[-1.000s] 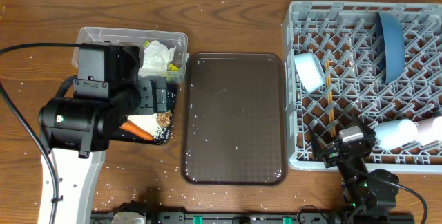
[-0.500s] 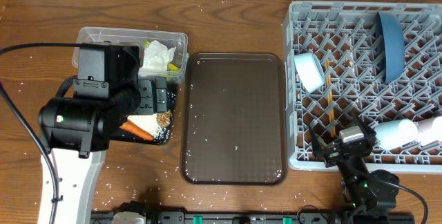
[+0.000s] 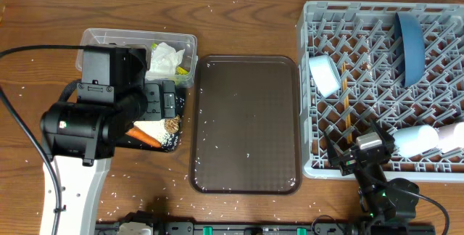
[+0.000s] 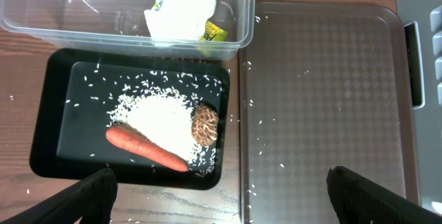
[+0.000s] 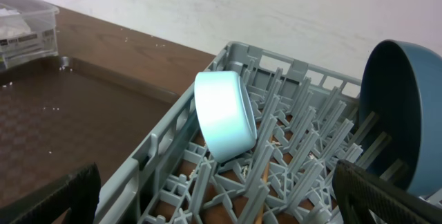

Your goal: Sort waste into correct bins and load items into the dishwasher rack

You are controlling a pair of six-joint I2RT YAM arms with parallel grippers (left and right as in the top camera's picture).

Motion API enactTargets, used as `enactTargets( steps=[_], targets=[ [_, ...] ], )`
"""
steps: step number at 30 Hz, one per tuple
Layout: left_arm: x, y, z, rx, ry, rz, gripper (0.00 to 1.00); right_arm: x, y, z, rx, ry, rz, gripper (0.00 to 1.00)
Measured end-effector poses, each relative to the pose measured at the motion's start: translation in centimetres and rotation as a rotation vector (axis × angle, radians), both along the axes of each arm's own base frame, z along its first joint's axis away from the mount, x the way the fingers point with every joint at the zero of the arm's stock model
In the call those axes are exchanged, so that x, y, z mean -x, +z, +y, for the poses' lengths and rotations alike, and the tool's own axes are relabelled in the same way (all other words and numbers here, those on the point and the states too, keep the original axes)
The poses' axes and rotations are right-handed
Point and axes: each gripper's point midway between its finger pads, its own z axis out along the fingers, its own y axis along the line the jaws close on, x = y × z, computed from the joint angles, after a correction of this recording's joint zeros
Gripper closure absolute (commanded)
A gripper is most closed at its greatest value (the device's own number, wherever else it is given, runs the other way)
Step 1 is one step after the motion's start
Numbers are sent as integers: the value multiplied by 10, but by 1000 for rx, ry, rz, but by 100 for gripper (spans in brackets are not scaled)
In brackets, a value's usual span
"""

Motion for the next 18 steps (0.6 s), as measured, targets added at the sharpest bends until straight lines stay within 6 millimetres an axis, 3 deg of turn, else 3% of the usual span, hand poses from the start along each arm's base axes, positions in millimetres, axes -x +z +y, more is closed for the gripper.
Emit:
enactTargets(
  steps=[5,8,11,14,18],
  targets=[
    [-7,18,2,1,9,-110,2,0,0,0,0,0,0,1],
    [-21,49,0,29,11,-326,2,0,0,0,0,0,-1,1],
    [-21,77,-5,61,-27,-541,2,0,-1,0,0,0,0,1],
    [-12,77,-9,76,-66,-653,2,0,-1,0,0,0,0,1],
    [-6,52,-11,72,-96,-748,2,0,-2,0,0,1,2,1]
  ],
)
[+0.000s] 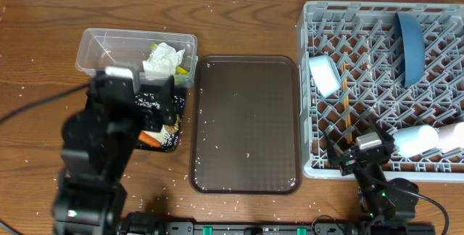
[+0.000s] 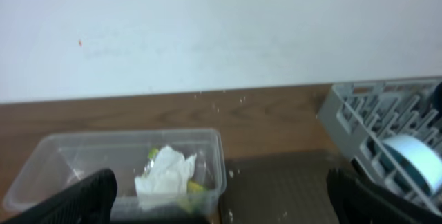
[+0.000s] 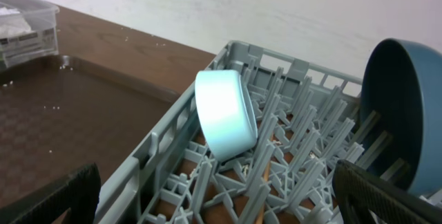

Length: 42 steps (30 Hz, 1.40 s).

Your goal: Sort waste into correct bins and load items into the dishwasher rack

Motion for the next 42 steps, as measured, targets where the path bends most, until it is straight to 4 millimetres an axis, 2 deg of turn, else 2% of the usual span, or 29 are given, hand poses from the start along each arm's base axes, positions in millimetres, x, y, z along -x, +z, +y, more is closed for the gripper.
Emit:
enactTargets(
  steps=[6,17,25,34,42],
  targets=[
    [12,-45,-1,-14,-19,-93,2,0,0,0,0,0,0,1],
    [39,-84,3,-10,-20,-280,2,0,0,0,0,0,0,1],
    [42,-110,3,-7,-19,-304,2,0,0,0,0,0,0,1],
    [36,-158,3,-17,-20,-222,2,0,0,0,0,0,0,1],
    [37,-160,3,-19,-20,-215,2,0,0,0,0,0,0,1]
  ],
)
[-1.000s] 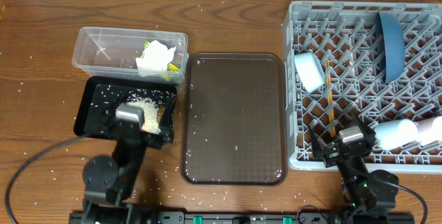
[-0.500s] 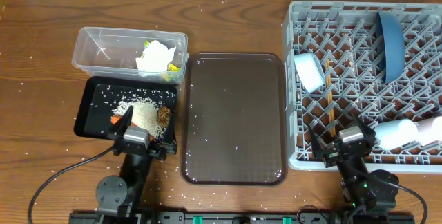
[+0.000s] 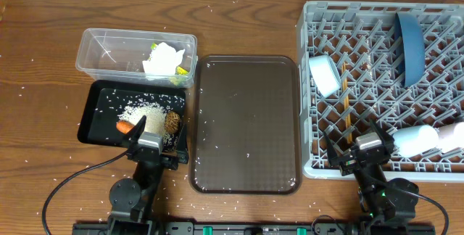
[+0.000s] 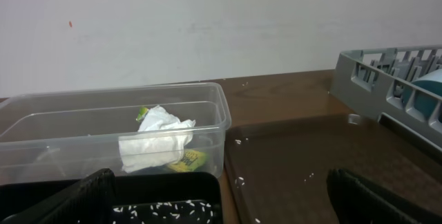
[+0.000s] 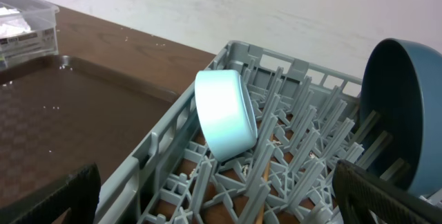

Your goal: Sort waste into correct bins and load items into the dishwasher rack

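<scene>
A clear bin [image 3: 109, 50] holds crumpled white paper [image 4: 155, 140] and a yellow-green wrapper. In front of it a black tray [image 3: 94, 115] carries rice [image 3: 141, 110], a carrot [image 3: 127, 127] and a mushroom [image 3: 172, 121]. The grey dishwasher rack [image 3: 377, 159] holds a light blue bowl [image 5: 224, 113], a dark blue plate [image 5: 400, 106], chopsticks [image 3: 345, 101] and a white cup [image 3: 417, 139]. My left gripper [image 4: 221, 207] sits low at the black tray's front edge, open and empty. At the rack's front edge my right gripper [image 5: 221, 207] is open and empty.
A brown serving tray [image 3: 246, 126] lies between the black tray and the rack, bare except for scattered rice grains. Loose grains dot the wooden table [image 3: 43, 83]. A white wall stands behind the table's far edge.
My left arm has dropped from over the black tray to a low folded pose at the table's front edge, uncovering the whole tray. The right arm has not moved.
My left gripper first hung open high over the black tray, looking straight down at the rice, carrot and mushroom. Then it was nearer the front edge, tilted toward the wall. Now it rests low by the edge. The right gripper stayed open at the rack throughout.
</scene>
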You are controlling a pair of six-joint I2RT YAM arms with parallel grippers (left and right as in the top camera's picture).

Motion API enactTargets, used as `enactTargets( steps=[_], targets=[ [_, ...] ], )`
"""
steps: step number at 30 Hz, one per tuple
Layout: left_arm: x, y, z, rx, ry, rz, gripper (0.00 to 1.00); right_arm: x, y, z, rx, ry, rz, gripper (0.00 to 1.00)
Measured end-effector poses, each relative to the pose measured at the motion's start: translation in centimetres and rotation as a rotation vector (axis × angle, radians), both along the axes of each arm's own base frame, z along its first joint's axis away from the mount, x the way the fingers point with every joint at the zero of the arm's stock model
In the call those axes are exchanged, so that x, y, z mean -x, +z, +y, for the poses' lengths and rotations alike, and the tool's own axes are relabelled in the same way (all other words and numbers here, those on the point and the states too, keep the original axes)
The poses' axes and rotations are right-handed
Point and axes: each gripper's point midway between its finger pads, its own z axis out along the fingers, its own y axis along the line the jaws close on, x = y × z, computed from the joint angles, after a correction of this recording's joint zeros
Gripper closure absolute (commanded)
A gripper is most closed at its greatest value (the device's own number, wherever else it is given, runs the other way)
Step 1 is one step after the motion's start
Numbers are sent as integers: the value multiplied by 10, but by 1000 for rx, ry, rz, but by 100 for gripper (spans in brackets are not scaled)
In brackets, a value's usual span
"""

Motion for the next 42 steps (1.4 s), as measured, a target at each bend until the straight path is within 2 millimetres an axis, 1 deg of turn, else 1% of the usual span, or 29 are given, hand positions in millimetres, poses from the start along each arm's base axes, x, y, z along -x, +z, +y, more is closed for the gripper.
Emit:
enactTargets(
  steps=[9,19,42],
  targets=[
    [0,-1,0,-2,0,2,2,0,0,0,0,0,0,1],
    [1,-13,2,-10,11,55,2,0,0,0,0,0,0,1],
    [0,-13,5,-12,26,61,2,0,0,0,0,0,0,1]
  ],
)
